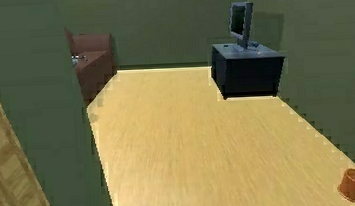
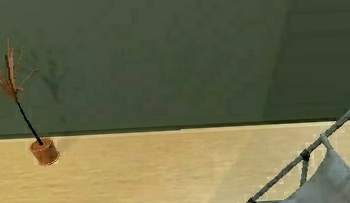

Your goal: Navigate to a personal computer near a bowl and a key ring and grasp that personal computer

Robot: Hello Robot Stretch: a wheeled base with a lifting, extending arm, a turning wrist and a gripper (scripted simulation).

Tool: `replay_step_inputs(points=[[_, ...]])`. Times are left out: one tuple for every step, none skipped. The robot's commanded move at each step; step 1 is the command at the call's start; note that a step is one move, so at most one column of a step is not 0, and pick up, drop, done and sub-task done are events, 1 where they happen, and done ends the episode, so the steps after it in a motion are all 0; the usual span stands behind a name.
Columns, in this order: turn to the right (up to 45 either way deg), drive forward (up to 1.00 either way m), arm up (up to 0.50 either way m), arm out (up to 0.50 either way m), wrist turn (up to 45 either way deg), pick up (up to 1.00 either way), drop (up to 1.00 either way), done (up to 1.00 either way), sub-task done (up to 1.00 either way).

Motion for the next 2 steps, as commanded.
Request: replay_step_inputs(points=[[0.0, 0.45, 0.0, 0.0, 0.0, 0.0, 0.0, 0.0, 0.0], [-6.0, 0.0, 0.0, 0.0, 0.0, 0.0, 0.0, 0.0, 0.0]])
